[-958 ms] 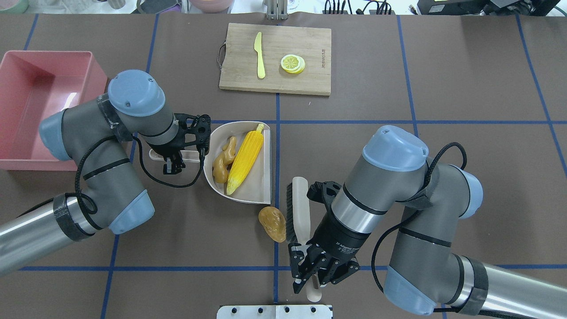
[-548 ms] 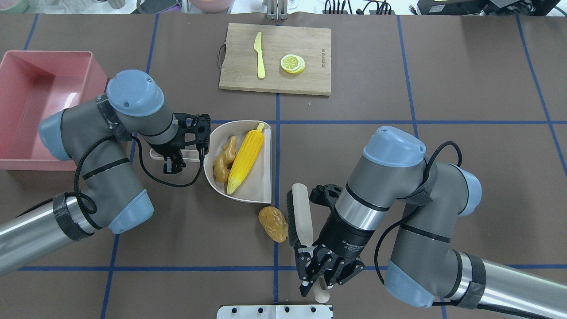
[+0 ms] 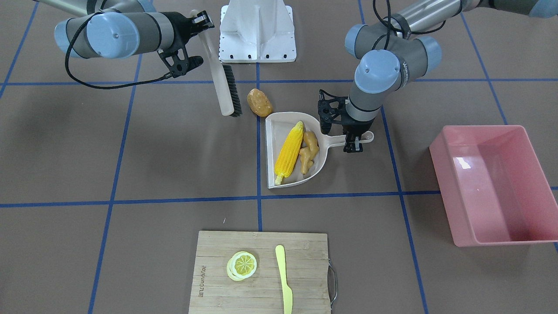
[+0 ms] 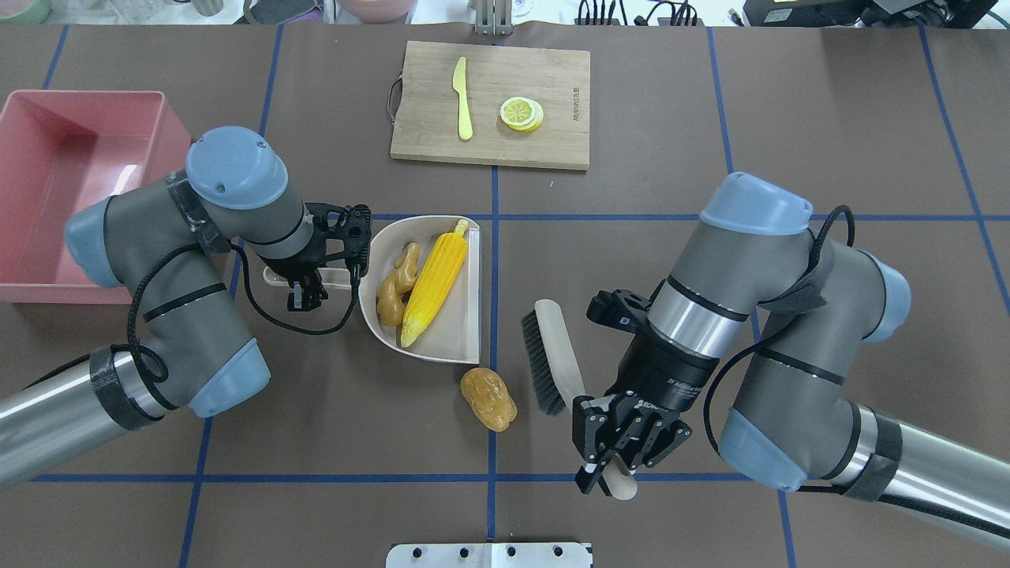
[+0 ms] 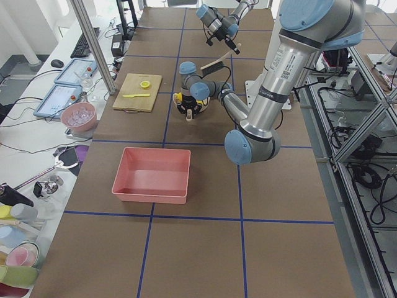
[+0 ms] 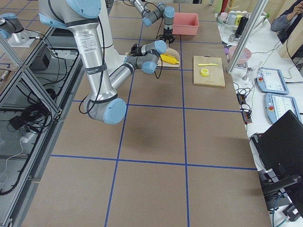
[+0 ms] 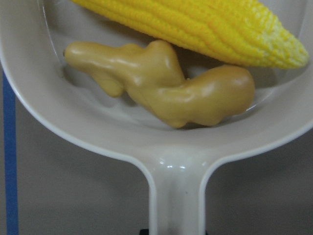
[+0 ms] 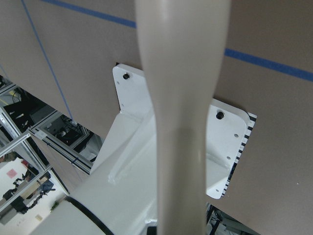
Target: Sweep and dump trash into bin
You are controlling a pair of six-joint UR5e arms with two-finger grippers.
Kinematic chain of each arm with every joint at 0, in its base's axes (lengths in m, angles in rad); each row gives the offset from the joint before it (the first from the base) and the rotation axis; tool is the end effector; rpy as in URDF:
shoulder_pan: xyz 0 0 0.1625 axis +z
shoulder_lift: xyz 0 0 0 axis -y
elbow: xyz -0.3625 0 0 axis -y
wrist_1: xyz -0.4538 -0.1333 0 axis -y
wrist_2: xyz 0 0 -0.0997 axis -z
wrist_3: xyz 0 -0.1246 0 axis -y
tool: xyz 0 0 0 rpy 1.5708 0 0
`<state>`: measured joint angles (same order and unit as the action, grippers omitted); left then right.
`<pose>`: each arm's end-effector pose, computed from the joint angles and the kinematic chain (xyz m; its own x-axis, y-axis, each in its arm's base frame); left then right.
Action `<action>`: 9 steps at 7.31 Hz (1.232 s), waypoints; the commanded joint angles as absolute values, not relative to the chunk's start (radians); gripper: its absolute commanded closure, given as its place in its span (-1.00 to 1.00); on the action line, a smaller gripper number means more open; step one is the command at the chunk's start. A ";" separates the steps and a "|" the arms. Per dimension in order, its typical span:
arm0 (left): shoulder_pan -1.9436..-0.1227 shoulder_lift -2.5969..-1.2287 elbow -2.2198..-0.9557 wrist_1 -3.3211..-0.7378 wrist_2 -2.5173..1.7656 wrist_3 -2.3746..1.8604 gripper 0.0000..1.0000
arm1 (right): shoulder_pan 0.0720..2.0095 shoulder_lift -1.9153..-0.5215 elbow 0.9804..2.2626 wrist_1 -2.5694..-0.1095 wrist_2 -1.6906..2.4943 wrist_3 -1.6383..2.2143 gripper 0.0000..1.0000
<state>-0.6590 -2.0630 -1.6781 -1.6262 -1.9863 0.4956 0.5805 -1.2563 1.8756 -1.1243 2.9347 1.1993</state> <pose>0.4982 -0.4909 0.2556 0.0236 0.9997 0.0080 -0.7256 0.0116 0.6881 -0.4556 -0.3124 0.1689 0.1579 0.0144 0.9874 0.7092 0.6941 -0.1235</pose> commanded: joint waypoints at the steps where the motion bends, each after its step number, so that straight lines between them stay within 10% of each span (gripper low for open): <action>1: -0.660 -2.051 -1.684 -1.635 -1.987 0.497 1.00 | 0.511 -1.369 1.884 -0.923 2.970 1.187 1.00; 9: -0.641 -2.031 -1.695 -1.663 -1.982 0.500 1.00 | 0.376 -1.247 1.724 -0.904 3.025 1.187 1.00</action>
<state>-0.6471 -2.0311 -1.6993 -1.6610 -1.9822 0.4989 0.3827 -1.2772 1.7560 -0.9035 3.0241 1.1873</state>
